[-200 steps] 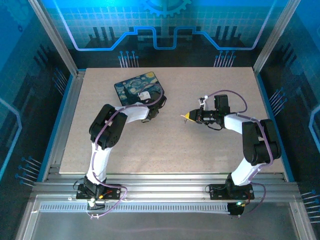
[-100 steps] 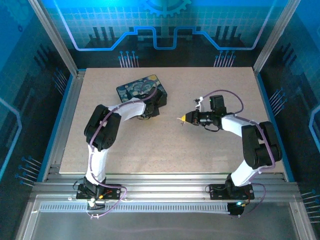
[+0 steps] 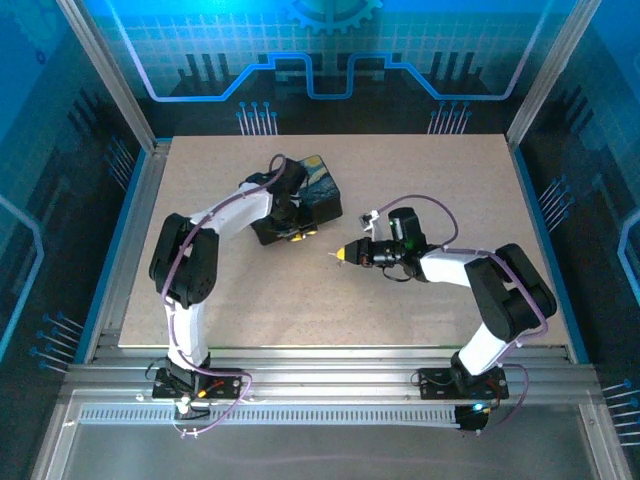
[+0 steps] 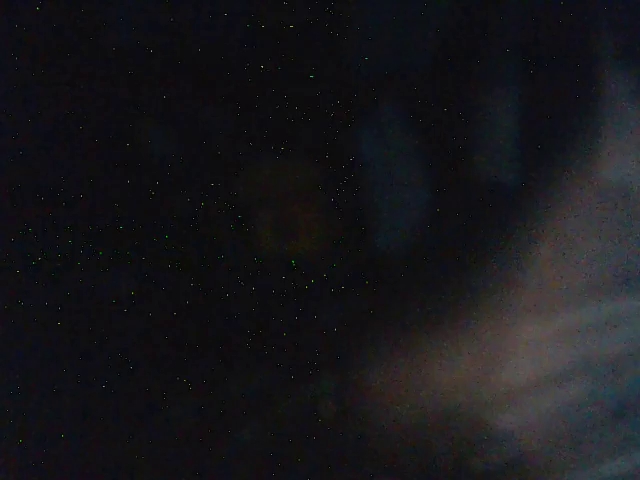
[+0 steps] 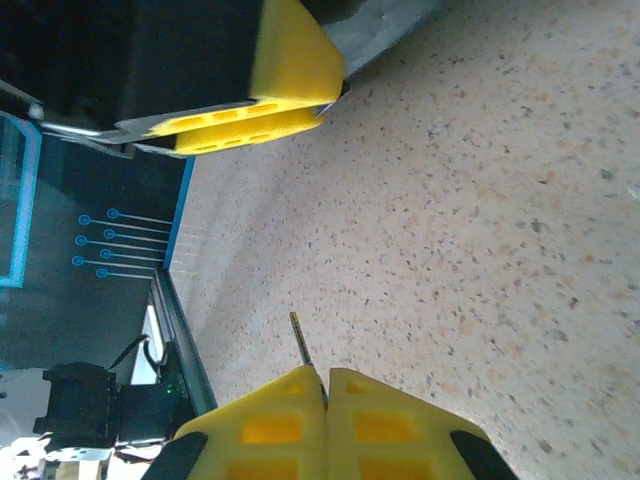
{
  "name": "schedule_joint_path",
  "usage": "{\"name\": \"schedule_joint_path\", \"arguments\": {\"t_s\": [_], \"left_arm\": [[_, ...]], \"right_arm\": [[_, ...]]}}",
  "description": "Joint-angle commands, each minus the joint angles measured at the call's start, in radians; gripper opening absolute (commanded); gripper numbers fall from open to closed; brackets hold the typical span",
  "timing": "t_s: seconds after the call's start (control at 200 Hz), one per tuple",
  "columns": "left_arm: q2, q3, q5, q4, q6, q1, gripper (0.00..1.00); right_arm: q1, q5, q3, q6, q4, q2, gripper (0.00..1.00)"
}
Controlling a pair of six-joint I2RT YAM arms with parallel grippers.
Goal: Unlock a padlock with a key
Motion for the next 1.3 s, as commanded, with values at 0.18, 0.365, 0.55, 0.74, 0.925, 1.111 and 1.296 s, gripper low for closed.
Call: {"name": "schedule_joint_path", "arguments": {"t_s": [0.18, 0.365, 0.55, 0.74, 0.925, 1.111, 1.296], "left_arm": [[-0.128, -0.021, 0.317, 0.087, -0.239, 0.025, 0.06], [-0.166, -0.070, 0.370, 0.161, -0.340, 0.033, 0.05], [-0.186, -0.095, 0.393, 0.202, -0.383, 0.038, 0.05], [-0.201, -0.131, 0.393, 0.247, -0.417, 0.050, 0.05], [-0.213, -0.162, 0.400, 0.295, -0.451, 0.058, 0.04], [-0.221, -0.178, 0.405, 0.308, -0.455, 0.066, 0.04], [-0.225, -0.182, 0.410, 0.309, -0.454, 0.074, 0.04]], "right_arm": [[0.048, 0.096, 0.001, 0.016, 0.212, 0.011, 0.00], [0.016, 0.088, -0.001, -0.018, 0.269, 0.001, 0.00], [-0.023, 0.044, -0.012, -0.007, 0.387, 0.019, 0.00], [-0.024, 0.030, 0.006, 0.001, 0.435, 0.046, 0.00], [-0.020, 0.032, 0.042, 0.024, 0.447, 0.082, 0.00], [-0.019, 0.031, 0.053, 0.053, 0.492, 0.107, 0.00], [-0.016, 0.041, 0.054, 0.062, 0.503, 0.111, 0.00]]}}
